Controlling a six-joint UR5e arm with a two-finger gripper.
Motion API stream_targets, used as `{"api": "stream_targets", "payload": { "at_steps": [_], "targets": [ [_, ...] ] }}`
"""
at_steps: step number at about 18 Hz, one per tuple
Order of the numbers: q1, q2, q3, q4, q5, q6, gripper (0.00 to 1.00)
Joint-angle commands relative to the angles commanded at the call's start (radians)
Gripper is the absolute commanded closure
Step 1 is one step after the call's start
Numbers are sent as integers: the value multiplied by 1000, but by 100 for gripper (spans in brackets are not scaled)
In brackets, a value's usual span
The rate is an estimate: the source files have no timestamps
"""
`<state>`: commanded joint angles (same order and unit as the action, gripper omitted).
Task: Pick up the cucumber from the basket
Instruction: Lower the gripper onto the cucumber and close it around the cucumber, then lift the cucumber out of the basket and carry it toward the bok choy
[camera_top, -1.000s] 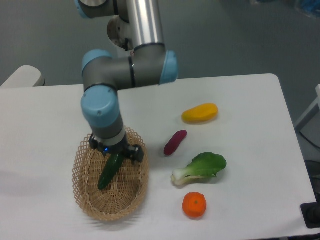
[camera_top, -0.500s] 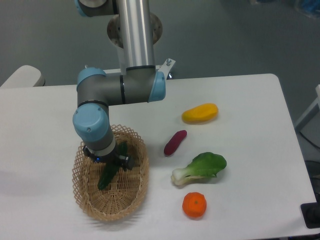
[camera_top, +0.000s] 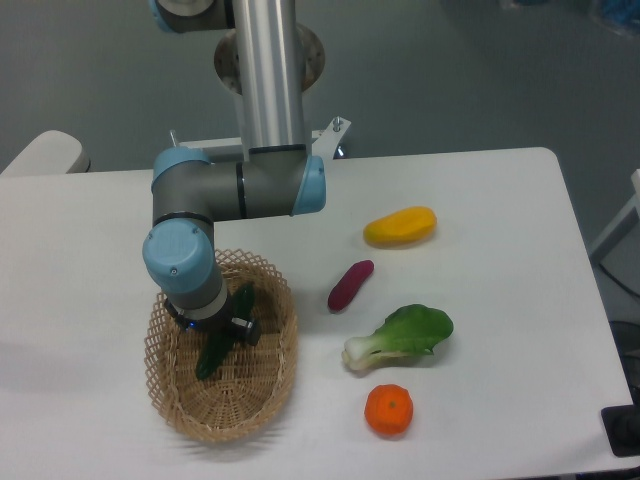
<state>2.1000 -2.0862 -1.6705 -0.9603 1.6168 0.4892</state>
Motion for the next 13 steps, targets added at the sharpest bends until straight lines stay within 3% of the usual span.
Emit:
{"api": "stream_targets", "payload": {
  "at_steps": [3,9,13],
  "targets": [
    [0,6,0,-2,0,22,66],
    [5,17,18,-2,0,25,71],
    [11,31,101,-24,-3,67,71]
  ]
}}
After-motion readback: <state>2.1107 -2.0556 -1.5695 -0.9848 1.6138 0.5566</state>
